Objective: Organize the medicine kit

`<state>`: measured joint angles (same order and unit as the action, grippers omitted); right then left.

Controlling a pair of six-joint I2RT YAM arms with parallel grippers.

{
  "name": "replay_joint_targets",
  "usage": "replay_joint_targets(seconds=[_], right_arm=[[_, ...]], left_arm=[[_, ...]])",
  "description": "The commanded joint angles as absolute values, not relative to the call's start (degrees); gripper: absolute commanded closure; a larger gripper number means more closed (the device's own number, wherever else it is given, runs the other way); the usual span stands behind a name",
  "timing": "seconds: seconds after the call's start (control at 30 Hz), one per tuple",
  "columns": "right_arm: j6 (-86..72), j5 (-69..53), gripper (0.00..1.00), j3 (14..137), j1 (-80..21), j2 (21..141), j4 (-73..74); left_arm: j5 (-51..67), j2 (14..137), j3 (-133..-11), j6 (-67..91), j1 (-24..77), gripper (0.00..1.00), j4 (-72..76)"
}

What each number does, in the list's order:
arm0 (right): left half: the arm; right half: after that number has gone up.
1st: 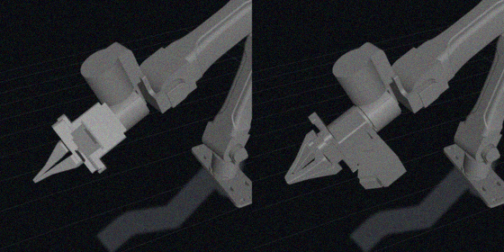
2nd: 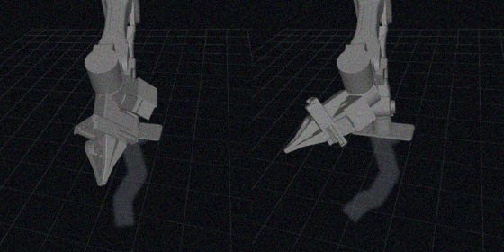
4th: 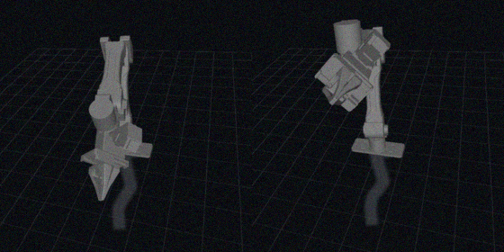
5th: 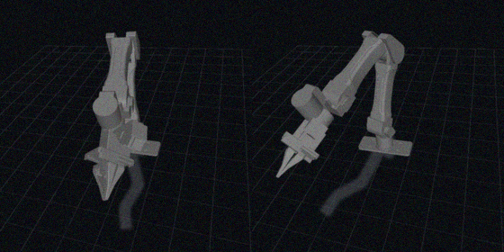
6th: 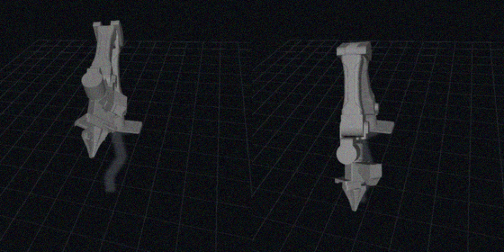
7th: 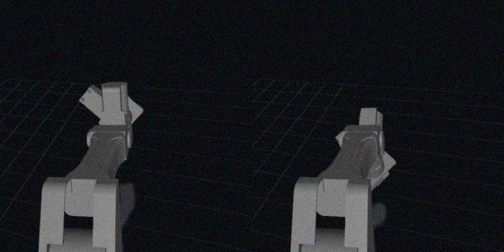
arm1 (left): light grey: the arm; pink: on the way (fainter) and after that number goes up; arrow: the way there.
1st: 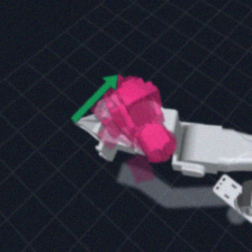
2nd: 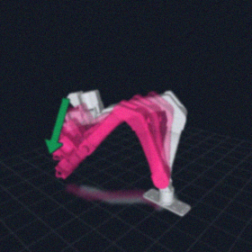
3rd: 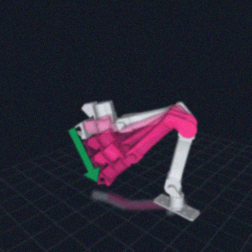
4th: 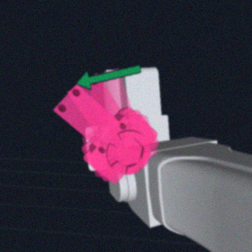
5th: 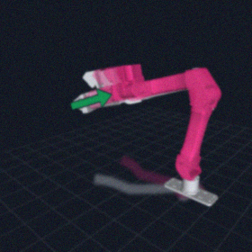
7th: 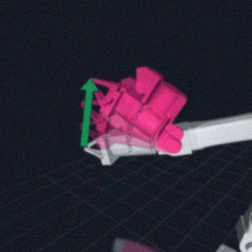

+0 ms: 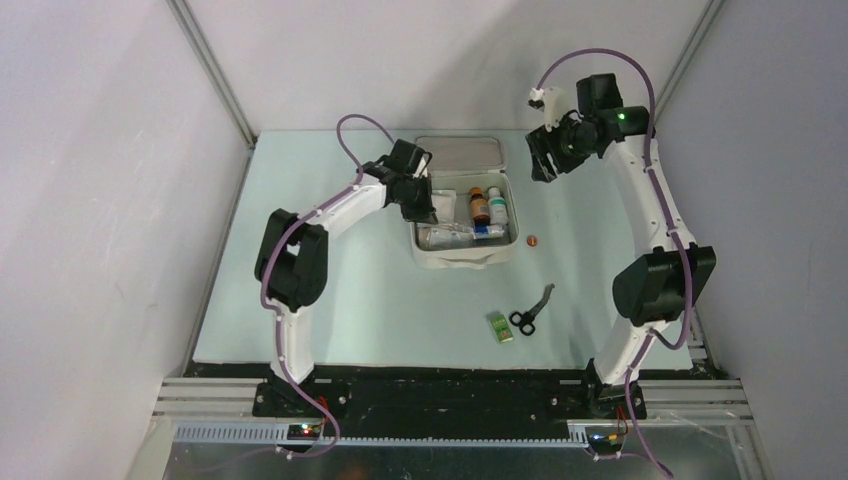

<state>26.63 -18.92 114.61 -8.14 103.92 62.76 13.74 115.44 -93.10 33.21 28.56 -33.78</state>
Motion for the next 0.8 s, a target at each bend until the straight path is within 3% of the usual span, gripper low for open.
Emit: replay_joint_targets(seconds=[0.0, 0.17, 0.2, 0.27, 0.33, 0.37, 0.43, 0.7, 0.77], right_arm=[[27.4, -20.2, 0.34, 112.5, -8.1, 99.9, 63.1], [28.3, -23.2, 0.33, 111.3, -8.0, 98.7, 64.3], [28.1, -24.0, 0.29, 110.4, -7.9, 98.5, 64.2], [28.1, -25.1, 0.17, 108.5, -8.0, 97.4, 63.8], [28.1, -25.4, 0.03, 106.6, -8.3, 96.3, 63.8], [27.8, -25.4, 0.02, 104.3, -8.5, 95.3, 63.7], [26.4, -24.6, 0.01, 100.3, -8.8, 92.5, 62.0], [15.1, -23.6, 0.01, 74.3, -17.3, 77.3, 57.8], [12.0, -24.8, 0.01, 68.8, -20.1, 74.9, 56.8]], left_arm=[[3.5, 111.8, -94.5, 33.6, 28.8, 1.0, -36.5], [0.7, 111.1, -95.2, 32.7, 28.9, 1.0, -37.9], [0.6, 111.1, -95.6, 31.8, 28.9, 1.0, -38.0], [0.3, 111.0, -96.7, 30.4, 28.9, 0.92, -38.0], [1.2, 111.1, -98.1, 27.7, 28.9, 0.77, -37.9], [1.8, 111.2, -99.3, 26.7, 28.9, 0.65, -37.9], [4.2, 111.8, -101.6, 23.2, 28.9, 0.54, -37.9], [5.6, 109.9, -112.8, 12.2, 27.0, 0.36, -38.0], [1.5, 108.4, -115.4, 10.0, 25.9, 0.26, -38.1]])
